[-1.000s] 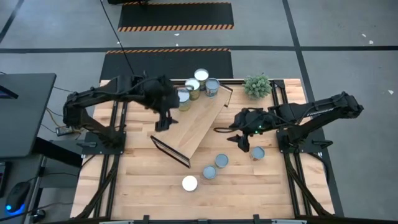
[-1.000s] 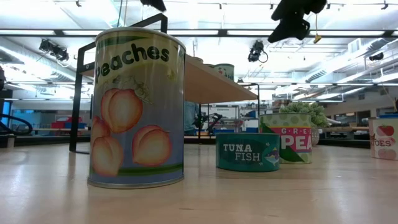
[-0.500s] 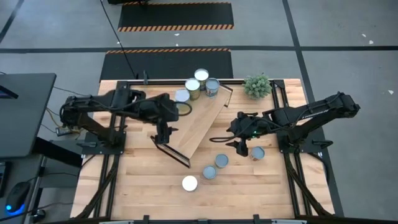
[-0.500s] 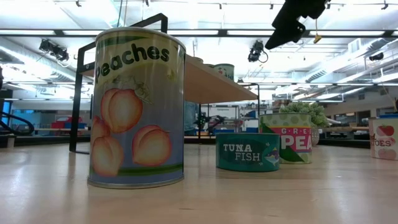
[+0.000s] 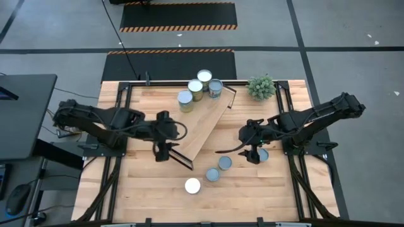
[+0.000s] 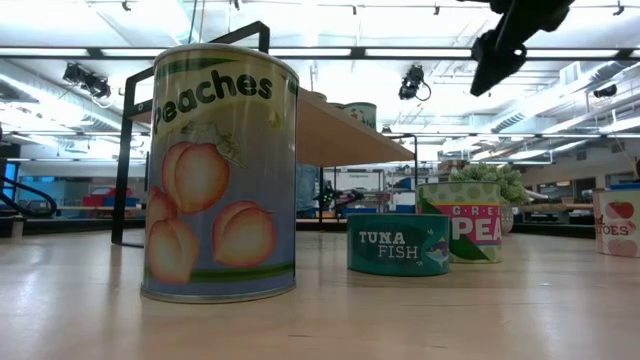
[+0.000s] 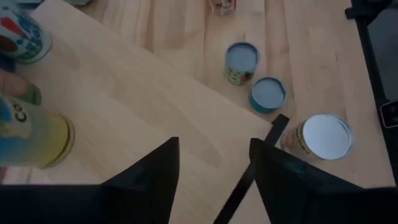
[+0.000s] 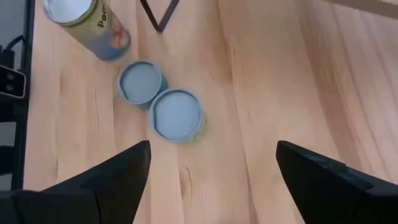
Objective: Pick and place cans onto a shelf
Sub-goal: Put the canned peaches on the shelf
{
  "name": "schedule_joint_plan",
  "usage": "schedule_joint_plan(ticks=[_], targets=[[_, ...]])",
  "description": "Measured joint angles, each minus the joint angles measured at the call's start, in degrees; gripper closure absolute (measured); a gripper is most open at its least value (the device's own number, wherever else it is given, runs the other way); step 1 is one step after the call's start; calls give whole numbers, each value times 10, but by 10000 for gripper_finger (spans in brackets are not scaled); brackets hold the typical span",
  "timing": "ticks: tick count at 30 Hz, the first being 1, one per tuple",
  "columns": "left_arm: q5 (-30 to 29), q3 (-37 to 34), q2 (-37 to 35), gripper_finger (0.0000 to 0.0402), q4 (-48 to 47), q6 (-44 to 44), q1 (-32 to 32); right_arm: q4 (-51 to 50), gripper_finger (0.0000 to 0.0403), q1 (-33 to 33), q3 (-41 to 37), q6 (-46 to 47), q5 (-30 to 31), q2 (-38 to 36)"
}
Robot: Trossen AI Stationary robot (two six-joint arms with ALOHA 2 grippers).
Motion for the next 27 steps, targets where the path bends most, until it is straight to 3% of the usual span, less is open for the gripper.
schedule_joint_plan(ticks=[6,19,27], targets=[[-8,-85,-54,213,45,-75,-32,-32,47,13,0,18,-1,0],[-104,-234,-137,214,73,-270,-137,-193,47,23,-3,89,-19,0],[-150,-290,-169,214,76,-381,-191,-175,36,23,-71,105,-50,0]])
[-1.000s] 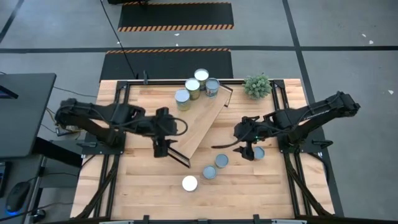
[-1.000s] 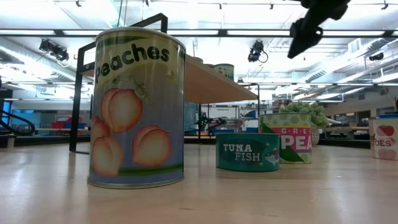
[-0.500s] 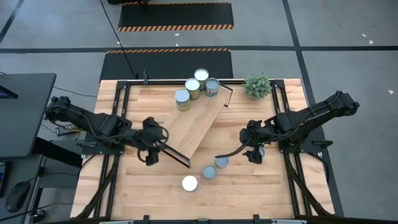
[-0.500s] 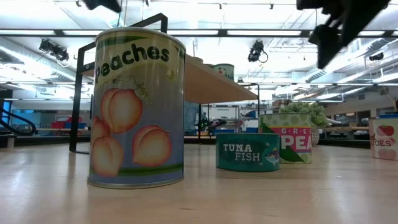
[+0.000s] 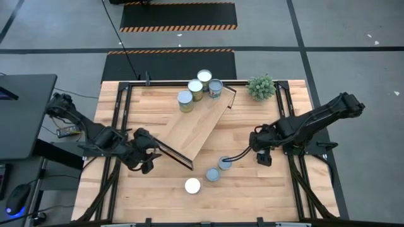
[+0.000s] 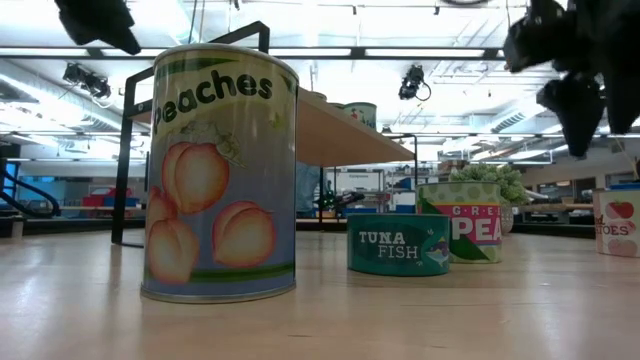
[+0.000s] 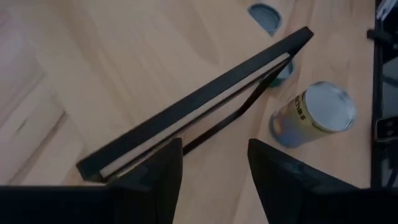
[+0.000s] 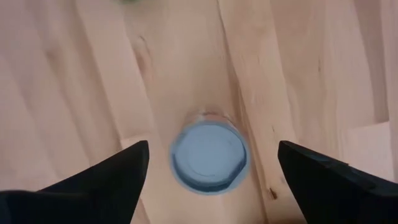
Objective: Pick and place cans onto a shelf
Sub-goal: Put the canned peaches on the shelf
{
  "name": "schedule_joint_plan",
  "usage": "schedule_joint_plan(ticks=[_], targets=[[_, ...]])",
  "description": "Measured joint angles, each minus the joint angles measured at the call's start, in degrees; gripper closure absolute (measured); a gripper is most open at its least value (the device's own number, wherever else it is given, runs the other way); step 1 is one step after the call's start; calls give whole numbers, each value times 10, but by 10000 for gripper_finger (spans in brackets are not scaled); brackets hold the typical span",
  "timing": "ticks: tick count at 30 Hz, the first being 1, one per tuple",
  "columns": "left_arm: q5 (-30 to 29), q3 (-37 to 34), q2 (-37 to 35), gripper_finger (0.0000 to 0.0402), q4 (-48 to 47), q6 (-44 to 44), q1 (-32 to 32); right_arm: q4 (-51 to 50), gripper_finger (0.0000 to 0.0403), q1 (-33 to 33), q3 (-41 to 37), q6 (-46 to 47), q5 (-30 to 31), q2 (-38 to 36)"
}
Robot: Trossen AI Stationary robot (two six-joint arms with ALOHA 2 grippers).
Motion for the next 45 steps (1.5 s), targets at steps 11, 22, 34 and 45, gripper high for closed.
schedule_joint_plan(ticks=[11,22,34,45], targets=[[-33,-2,-4,214,-37,-65,-52,3,7,-4,-40,33,-9,-1],[47,-2,35,214,48,-64,-76,84,4,-2,-16,-27,6,-2],[101,-2,137,115,145,-72,-92,311,4,12,-16,-98,22,39],[109,-2,244,86,239,-21,-107,449,4,40,30,-115,38,156]])
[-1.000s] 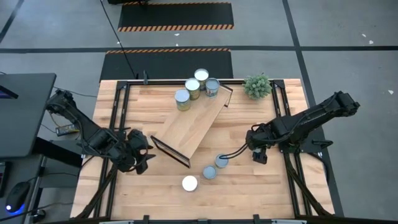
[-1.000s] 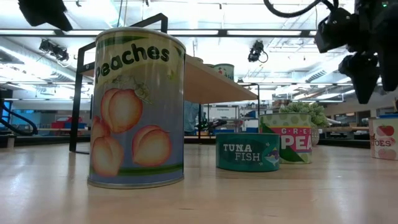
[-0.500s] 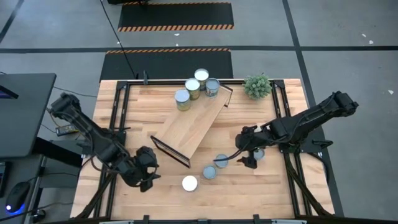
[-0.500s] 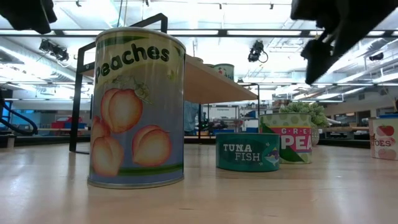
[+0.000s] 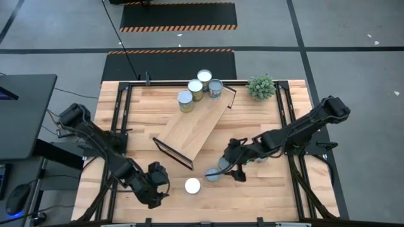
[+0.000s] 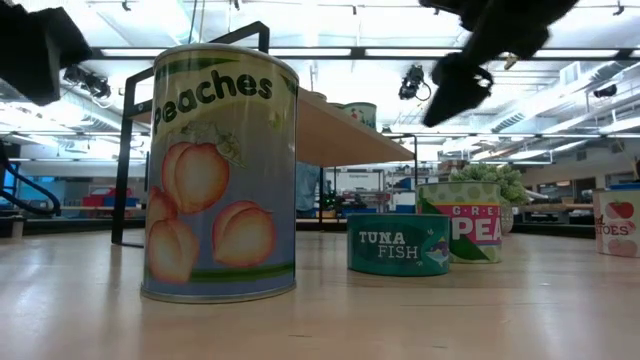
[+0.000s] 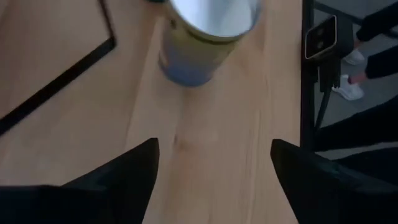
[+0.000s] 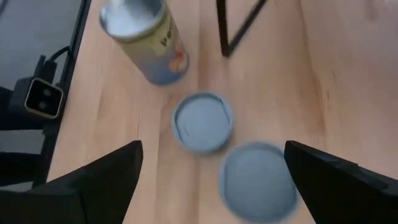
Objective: Pick and place cans onto a shelf
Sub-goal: Put the canned peaches on the shelf
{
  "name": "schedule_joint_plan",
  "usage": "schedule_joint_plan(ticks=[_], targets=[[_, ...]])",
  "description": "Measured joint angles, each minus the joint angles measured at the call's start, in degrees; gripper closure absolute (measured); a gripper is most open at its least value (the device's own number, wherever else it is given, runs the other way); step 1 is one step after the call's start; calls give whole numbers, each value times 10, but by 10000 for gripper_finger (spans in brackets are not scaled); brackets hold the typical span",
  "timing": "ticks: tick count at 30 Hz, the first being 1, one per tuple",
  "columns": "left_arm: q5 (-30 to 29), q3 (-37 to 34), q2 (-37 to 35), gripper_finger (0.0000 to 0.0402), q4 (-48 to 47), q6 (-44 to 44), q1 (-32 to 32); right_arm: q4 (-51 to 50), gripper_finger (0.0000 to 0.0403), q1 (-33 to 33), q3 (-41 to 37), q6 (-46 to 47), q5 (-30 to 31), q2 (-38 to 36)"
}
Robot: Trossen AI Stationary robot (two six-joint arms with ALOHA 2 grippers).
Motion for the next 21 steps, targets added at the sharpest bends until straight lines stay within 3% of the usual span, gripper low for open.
schedule_joint_plan(ticks=[6,12,21], targets=[[-2,0,48,86,56,23,1,5,4,2,86,-24,-15,89],[-10,0,82,86,63,-29,11,6,4,0,152,-10,-26,165],[-60,0,100,96,74,-105,14,-62,15,2,234,162,13,247]])
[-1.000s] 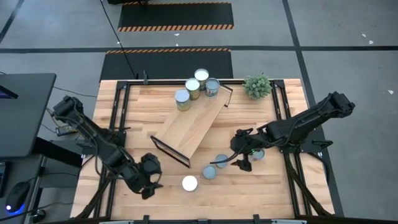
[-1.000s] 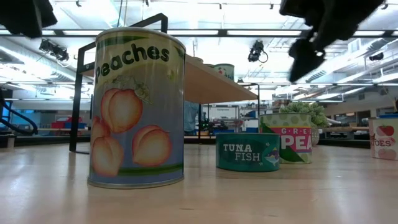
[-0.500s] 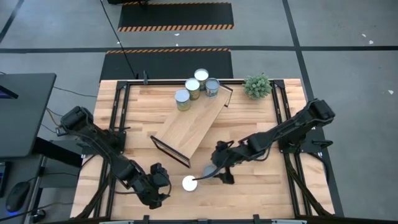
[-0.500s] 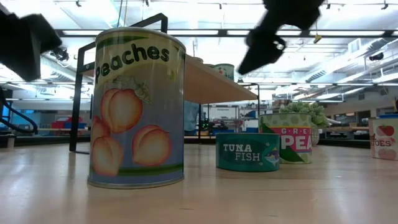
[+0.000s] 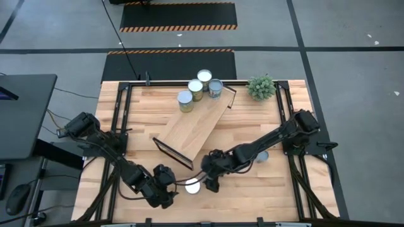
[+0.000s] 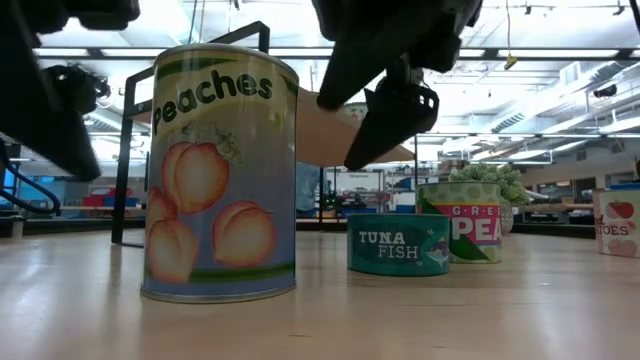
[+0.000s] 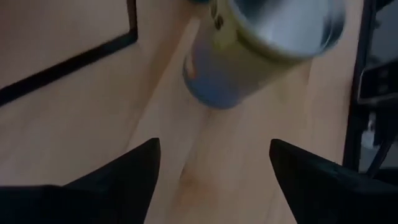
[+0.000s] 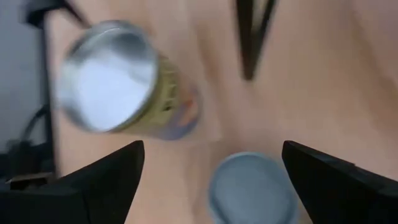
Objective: Pick and place cans onto a shelf
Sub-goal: Put the canned peaches on the shelf
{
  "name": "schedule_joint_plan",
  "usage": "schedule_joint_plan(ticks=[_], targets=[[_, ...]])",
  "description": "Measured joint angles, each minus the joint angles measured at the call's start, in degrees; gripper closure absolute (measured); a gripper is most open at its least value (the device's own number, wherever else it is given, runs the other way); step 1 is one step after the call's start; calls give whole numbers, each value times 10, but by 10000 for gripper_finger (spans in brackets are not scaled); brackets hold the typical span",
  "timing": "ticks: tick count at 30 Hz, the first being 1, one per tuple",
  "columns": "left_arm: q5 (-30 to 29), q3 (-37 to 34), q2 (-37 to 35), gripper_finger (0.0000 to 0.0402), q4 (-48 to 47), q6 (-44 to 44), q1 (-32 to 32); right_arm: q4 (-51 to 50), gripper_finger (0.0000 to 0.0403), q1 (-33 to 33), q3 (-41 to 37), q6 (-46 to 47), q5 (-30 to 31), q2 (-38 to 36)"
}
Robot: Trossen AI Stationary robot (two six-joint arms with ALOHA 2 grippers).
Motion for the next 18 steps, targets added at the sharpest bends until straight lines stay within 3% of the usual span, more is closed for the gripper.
schedule_joint_plan(ticks=[3,7,18], targets=[[-19,0,0,99,31,-1,0,-43,18,3,36,3,27,21],[-21,0,3,99,56,3,5,-41,19,3,67,18,16,42],[-8,1,3,99,77,35,1,-4,19,-3,78,13,-9,51]])
